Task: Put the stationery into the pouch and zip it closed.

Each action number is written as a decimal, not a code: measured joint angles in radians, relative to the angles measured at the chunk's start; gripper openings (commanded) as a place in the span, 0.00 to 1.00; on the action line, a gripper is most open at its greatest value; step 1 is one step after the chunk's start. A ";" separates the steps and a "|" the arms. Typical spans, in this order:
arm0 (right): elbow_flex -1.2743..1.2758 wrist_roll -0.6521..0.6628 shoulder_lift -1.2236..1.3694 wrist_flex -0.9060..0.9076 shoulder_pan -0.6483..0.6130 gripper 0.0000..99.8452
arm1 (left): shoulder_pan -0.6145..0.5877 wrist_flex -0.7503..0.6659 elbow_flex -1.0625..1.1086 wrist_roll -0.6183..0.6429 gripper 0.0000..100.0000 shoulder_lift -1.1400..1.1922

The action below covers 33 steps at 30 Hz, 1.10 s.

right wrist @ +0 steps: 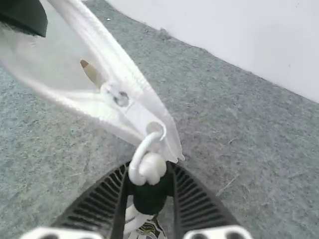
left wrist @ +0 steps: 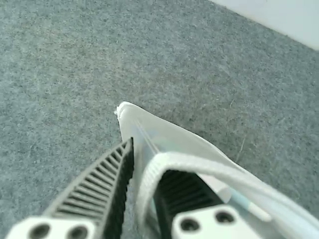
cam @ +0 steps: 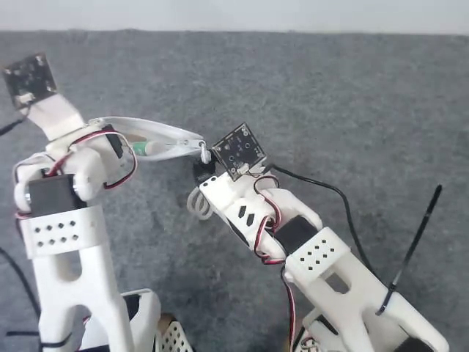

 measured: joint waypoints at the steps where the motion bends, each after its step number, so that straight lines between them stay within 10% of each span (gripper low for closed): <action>1: 0.009 0.006 -0.009 0.002 0.000 0.01 | 0.000 0.000 0.000 0.000 0.01 0.000; 17: 0.219 0.290 -0.368 0.149 -0.114 0.01 | 0.035 0.000 0.000 -0.002 0.13 -0.002; 33: 0.222 0.313 -0.664 0.509 -0.339 0.01 | 0.347 0.120 -0.006 -0.081 0.28 -0.003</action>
